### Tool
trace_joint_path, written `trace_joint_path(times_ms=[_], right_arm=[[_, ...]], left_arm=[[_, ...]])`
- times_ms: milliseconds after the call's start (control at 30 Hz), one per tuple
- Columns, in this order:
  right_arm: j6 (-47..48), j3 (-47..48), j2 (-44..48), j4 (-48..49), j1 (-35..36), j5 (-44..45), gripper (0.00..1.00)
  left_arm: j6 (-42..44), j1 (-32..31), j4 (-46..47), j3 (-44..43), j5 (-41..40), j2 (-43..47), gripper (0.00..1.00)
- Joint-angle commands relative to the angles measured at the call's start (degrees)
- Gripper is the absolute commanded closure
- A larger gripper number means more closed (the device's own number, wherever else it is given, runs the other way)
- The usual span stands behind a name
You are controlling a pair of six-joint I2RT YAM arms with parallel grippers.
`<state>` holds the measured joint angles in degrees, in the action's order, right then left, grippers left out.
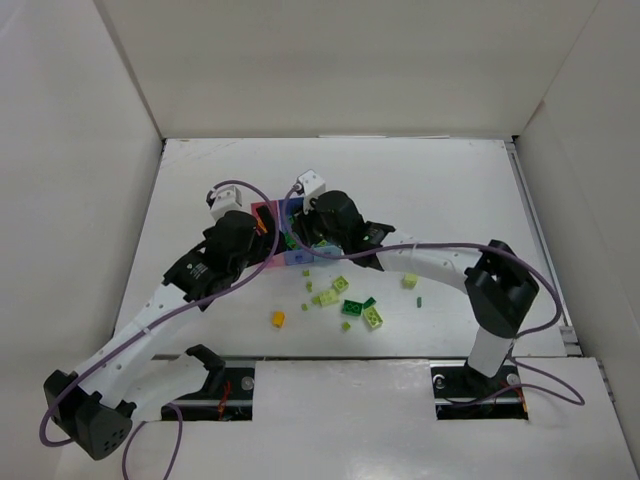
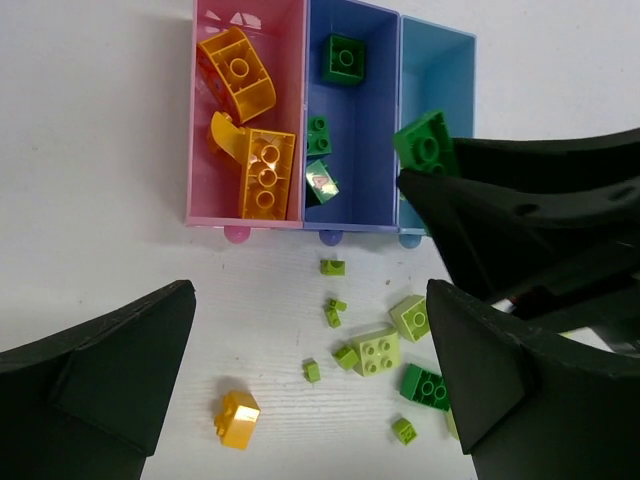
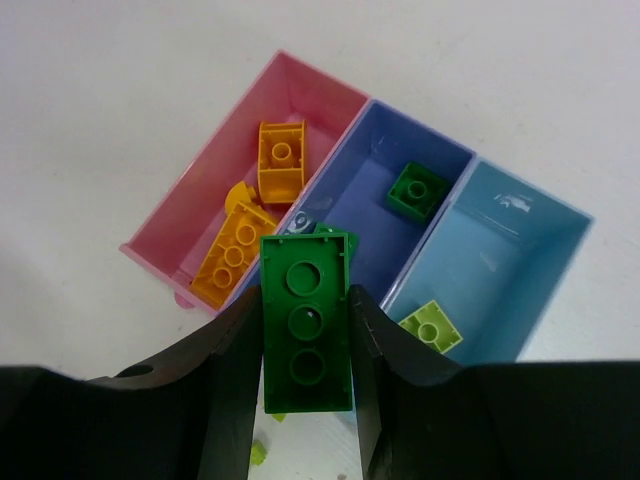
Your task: Sort the legos into containers by color
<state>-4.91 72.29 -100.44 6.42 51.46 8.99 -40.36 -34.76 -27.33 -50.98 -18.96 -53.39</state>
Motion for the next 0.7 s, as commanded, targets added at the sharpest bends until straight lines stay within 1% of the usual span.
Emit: trace_joint_path(times_ms=[0,67,100,133,167,233,267,400,500,533,600,667], right_arm=[[-0.10,3.64,-1.86,0.62,0.39,-2.05,0.68],[-0.62,4.78,-3.35,0.62,0.39,-2.66,0.60],[-0.63,4.79,-3.36,0.62,0.39,-2.67,0.60],[-0.63,5.48,-4.05,0.62,0.39,-3.28,0.57],[-0.63,5.49,-4.06,0.62,0.39,-3.28,0.51],[-0.63,6.10,-4.58,0.62,0.39,-4.07,0.42],[-0.63,6.11,-4.59,0.62,0.39,-4.59,0.42],[0.51,6.11,-3.27,0.09,0.39,-4.60,0.32],[0.51,4.36,-0.64,0.09,0.39,-3.82,0.31],[0.51,3.74,0.24,0.09,0.39,-2.59,0.31],[0.51,0.41,2.70,0.09,0.39,-0.04,0.31],[0.51,-2.49,7.44,0.09,0.39,4.52,0.30]], left_arm=[[0.10,0.31,-0.62,0.62,-1.34,1.62,0.00],[0.10,0.31,-0.62,0.62,-1.34,1.62,0.00],[0.10,0.31,-0.62,0.62,-1.34,1.62,0.00],[0.10,0.31,-0.62,0.62,-1.34,1.62,0.00],[0.10,0.31,-0.62,0.62,-1.34,1.62,0.00],[0.10,0.31,-0.62,0.62,-1.34,1.62,0.00],[0.10,0.31,-0.62,0.62,-1.34,1.62,0.00],[0.72,0.31,-0.62,0.62,-0.81,1.62,0.00],[1.34,0.31,0.00,0.62,0.59,1.62,0.00],[1.34,0.31,0.00,0.62,1.64,1.62,0.00],[4.05,0.31,0.61,0.62,3.83,1.62,0.00],[6.16,-0.83,2.98,1.15,8.05,1.62,0.00]])
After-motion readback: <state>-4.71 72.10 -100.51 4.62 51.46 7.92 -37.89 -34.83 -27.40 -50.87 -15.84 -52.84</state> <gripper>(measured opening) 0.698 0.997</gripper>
